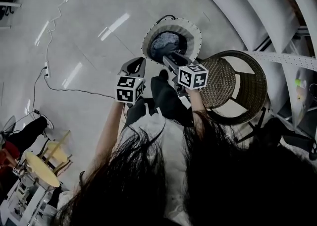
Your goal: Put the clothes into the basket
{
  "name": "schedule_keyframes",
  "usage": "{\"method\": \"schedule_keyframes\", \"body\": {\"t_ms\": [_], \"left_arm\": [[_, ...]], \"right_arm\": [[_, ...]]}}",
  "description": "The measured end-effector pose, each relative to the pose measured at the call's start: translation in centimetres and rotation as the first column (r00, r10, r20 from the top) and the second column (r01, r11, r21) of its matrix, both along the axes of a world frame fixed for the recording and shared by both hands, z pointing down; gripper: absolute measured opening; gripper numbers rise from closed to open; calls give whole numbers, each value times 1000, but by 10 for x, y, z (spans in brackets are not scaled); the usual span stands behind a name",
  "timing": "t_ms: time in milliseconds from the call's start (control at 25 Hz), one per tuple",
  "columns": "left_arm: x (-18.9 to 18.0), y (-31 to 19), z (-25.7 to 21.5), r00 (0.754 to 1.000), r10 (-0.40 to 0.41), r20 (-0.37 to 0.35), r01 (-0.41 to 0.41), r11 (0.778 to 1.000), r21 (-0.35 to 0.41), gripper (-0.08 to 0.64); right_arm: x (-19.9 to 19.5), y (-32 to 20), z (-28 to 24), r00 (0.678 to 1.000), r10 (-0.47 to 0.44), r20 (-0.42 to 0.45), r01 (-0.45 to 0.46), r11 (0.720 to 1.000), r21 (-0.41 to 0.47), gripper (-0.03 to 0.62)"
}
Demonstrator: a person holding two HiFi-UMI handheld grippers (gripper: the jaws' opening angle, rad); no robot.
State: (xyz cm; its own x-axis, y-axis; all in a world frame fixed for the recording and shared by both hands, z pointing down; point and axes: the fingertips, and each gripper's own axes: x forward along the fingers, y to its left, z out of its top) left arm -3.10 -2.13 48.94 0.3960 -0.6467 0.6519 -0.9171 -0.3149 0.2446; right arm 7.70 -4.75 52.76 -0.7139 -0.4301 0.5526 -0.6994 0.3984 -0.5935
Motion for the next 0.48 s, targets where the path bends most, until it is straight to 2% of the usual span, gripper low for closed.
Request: {"method": "schedule_keyframes", "body": {"t_ms": [240, 480], "left_arm": [[-40, 49, -17, 998, 48, 42, -49, 998, 30, 29], [-73, 101, -28, 1000, 27, 5, -27, 998, 59, 29]], "right_arm": [[-28, 54, -26, 1000, 9, 8, -9, 999, 40, 135], [-63, 108, -49, 1000, 18, 17, -20, 996, 81, 121]]}}
